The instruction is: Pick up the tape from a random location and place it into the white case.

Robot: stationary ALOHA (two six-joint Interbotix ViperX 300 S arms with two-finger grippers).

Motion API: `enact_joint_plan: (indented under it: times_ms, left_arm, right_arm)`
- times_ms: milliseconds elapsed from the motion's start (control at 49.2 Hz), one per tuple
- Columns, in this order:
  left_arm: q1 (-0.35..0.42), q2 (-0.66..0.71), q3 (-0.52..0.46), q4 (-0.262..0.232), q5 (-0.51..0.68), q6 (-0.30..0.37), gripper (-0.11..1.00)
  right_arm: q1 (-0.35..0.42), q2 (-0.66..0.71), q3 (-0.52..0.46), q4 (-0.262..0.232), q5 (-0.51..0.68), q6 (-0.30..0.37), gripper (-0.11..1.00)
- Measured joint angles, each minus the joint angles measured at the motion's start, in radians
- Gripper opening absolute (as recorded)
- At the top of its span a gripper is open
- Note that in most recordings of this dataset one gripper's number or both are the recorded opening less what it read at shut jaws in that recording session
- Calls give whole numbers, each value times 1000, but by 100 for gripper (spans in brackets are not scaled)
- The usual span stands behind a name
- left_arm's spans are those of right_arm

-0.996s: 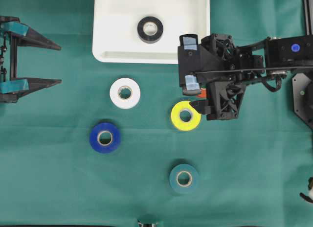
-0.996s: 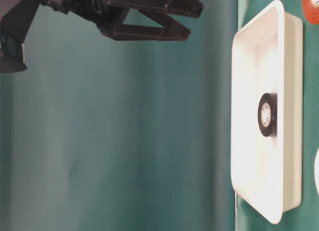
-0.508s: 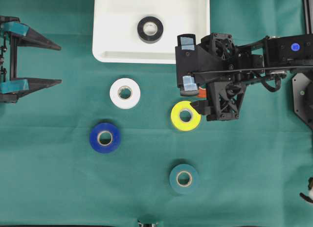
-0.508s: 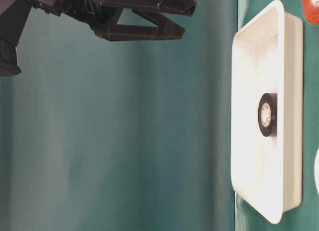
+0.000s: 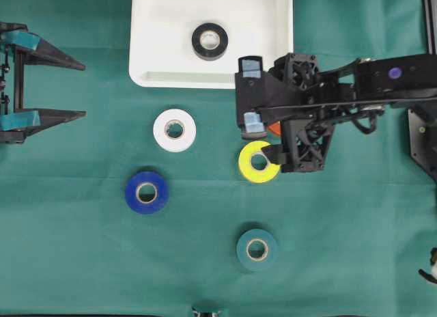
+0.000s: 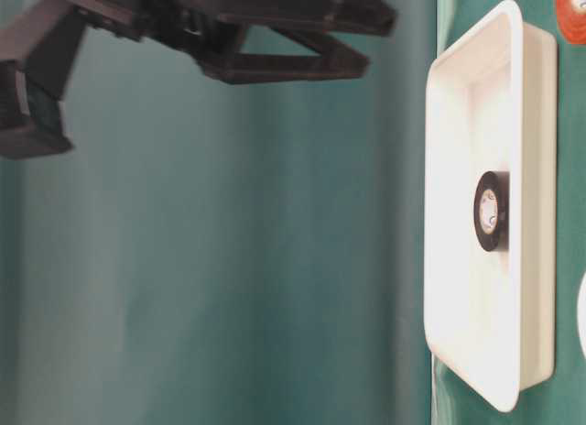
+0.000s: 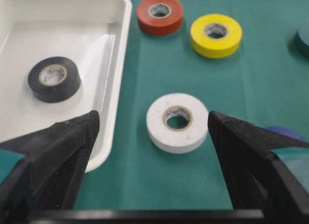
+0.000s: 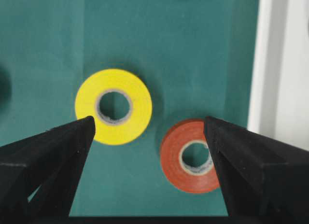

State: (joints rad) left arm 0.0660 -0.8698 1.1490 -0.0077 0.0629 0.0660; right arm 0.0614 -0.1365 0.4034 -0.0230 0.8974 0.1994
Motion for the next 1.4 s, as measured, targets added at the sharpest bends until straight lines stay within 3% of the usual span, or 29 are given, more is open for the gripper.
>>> enact_joint_plan:
  times_ms: [772, 1402]
  left_arm:
    - [0, 0, 0, -3, 0, 0, 97]
    - [0, 0, 0, -3, -2, 0, 97]
  right_arm:
    - [25, 219, 118, 0, -252, 77, 91]
    - [25, 290, 138, -5, -330, 103, 91]
